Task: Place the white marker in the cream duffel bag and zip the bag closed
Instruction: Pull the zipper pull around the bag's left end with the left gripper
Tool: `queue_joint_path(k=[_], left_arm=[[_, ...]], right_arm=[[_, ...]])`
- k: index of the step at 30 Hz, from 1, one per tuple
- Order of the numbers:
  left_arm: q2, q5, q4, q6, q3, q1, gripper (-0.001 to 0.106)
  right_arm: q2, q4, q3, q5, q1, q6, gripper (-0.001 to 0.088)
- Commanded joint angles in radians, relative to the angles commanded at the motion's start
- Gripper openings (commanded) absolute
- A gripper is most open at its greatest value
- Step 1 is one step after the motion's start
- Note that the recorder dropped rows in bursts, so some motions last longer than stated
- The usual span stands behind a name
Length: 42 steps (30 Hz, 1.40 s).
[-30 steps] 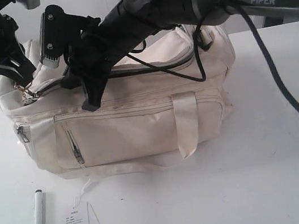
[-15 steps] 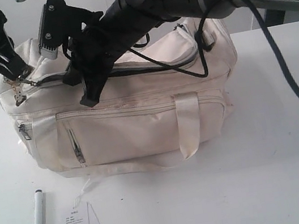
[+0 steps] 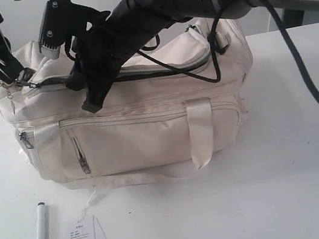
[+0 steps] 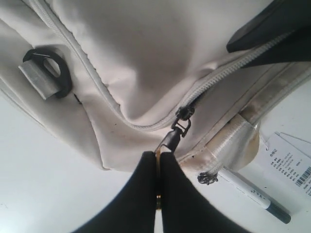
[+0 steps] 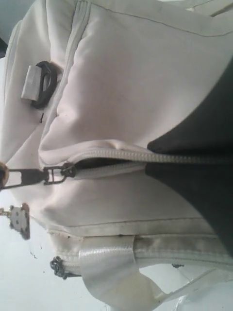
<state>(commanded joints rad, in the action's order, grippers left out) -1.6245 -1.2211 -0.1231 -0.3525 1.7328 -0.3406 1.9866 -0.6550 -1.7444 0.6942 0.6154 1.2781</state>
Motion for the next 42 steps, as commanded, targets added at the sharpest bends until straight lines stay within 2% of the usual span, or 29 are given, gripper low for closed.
queue_joint_path(k=[5,11,21,30,42], left_arm=[[0.000,0.000,0.012,0.007,-0.032,0.039,0.000],[0.000,0.000,0.016,0.008,-0.068,0.041,0.000],[0.000,0.000,-0.022,0.008,-0.068,0.041,0.000],[0.000,0.000,-0.009,0.015,-0.068,0.089,0.000],[0.000,0.001,-0.015,0.015,-0.068,0.098,0.000]], right_arm=[[-0.003,0.000,0.000,0.000,0.000,0.000,0.0000],[-0.003,0.000,0.000,0.000,0.000,0.000,0.0000],[-0.002,0.000,0.000,0.000,0.000,-0.022,0.0000],[-0.002,0.000,0.000,0.000,0.000,-0.024,0.0000],[-0.002,0.002,0.000,0.000,0.000,-0.025,0.0000]])
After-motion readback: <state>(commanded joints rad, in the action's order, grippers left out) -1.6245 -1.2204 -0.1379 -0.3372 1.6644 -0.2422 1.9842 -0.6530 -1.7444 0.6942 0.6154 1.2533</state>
